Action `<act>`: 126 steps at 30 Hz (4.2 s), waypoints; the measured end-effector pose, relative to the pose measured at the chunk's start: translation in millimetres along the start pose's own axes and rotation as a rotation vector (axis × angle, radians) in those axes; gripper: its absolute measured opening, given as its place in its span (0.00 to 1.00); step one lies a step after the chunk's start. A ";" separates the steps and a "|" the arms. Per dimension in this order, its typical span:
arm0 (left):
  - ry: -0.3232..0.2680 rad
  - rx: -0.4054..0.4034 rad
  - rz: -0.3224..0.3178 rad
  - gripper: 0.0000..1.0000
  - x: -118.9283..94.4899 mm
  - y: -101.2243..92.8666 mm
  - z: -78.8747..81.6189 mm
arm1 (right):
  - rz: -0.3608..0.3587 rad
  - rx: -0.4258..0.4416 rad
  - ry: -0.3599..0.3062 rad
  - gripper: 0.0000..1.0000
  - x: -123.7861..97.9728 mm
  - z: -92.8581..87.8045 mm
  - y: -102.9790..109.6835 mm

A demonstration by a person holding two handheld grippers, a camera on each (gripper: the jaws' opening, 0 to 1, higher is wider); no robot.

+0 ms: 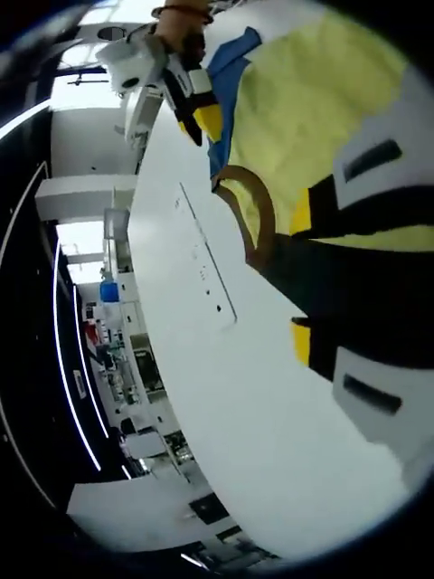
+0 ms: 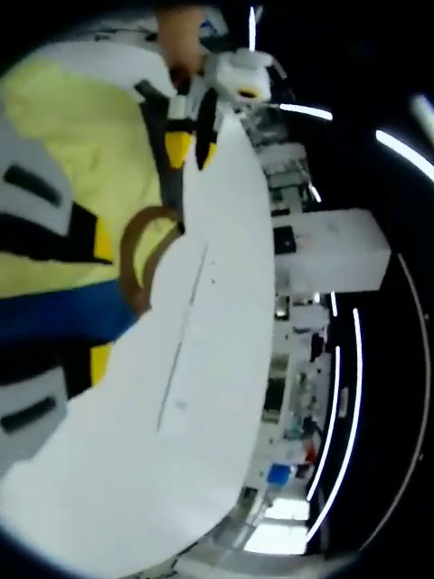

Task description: Fold the garment on the visible template until the final outline fits inside the template.

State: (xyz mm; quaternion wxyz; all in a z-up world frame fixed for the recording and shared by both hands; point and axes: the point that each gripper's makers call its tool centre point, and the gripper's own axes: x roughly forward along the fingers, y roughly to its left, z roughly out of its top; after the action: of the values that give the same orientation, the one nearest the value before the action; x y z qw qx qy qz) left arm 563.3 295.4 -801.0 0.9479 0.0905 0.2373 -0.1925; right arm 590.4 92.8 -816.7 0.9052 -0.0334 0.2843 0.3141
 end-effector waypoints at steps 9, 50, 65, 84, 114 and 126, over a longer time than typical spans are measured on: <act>-0.078 -0.083 -0.055 0.66 -18.7 -9.2 10.6 | 0.050 -0.021 0.014 0.67 -25.6 3.8 14.1; -0.068 -0.061 -0.163 0.99 -171.7 -53.8 -25.7 | 0.118 -0.034 0.160 0.88 -197.1 -96.8 36.4; -0.022 -0.027 -0.134 0.92 -205.4 -74.3 -60.0 | 0.103 -0.028 0.241 0.63 -222.8 -156.3 8.9; 0.017 -0.007 -0.136 0.83 -218.3 -89.7 -75.2 | -0.010 -0.185 0.334 0.23 -231.2 -183.9 -12.9; 0.021 -0.038 -0.138 0.79 -231.4 -92.0 -75.1 | -0.043 -0.143 0.250 0.00 -241.2 -153.5 -18.0; 0.020 -0.041 -0.145 0.79 -229.9 -94.5 -75.7 | -0.175 0.016 0.080 0.00 -256.6 -116.2 -59.7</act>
State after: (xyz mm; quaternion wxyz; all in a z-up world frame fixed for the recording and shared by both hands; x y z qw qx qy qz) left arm 306.4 303.4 -763.0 0.9307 0.0555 0.2566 -0.2547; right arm 403.6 -123.8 -783.6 0.9173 -0.0636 0.3187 0.2300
